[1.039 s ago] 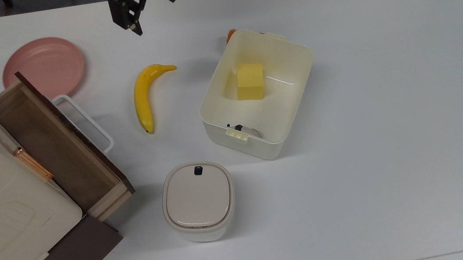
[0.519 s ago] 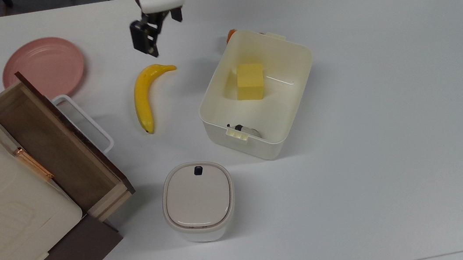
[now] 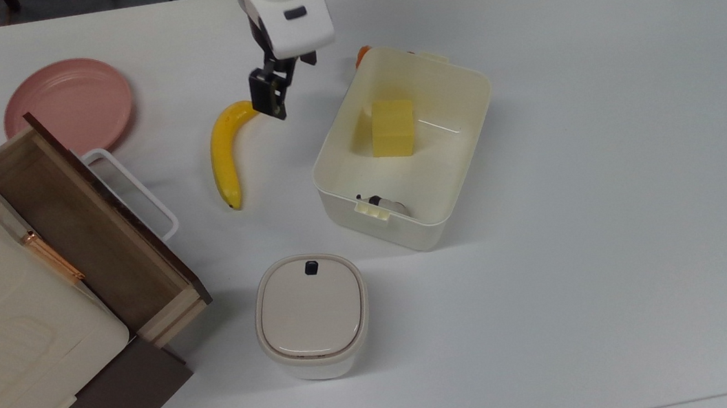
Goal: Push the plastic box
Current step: 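Move the gripper toward the white plastic box's rim beside the banana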
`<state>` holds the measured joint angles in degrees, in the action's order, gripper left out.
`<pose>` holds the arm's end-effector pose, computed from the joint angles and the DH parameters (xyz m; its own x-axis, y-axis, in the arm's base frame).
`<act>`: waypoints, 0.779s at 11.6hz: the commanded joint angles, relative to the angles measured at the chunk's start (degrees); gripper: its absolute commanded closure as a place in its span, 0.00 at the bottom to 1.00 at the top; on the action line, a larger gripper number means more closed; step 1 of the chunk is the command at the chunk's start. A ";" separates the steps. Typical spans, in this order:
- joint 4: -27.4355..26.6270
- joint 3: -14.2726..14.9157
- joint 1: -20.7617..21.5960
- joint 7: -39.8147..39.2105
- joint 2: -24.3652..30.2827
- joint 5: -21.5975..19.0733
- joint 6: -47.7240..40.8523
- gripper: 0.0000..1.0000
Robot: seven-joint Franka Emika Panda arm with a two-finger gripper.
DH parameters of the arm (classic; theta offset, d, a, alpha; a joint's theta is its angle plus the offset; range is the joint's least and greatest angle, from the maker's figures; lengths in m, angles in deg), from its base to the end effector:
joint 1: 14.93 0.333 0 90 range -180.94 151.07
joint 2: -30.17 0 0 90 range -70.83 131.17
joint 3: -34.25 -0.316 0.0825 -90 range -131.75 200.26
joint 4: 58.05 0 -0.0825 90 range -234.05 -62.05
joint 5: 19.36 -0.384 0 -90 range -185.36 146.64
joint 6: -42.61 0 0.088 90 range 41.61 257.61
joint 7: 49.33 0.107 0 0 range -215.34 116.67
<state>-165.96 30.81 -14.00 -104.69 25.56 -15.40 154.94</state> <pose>0.5803 0.0391 0.4634 0.4813 0.8751 -0.0507 0.8765 -0.4804 0.0303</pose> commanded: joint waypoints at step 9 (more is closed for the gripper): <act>-0.98 0.37 2.93 -0.54 -3.56 3.16 2.55 0.00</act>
<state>-166.34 30.78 -12.22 -104.69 22.25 -13.53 156.01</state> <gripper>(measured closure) 0.000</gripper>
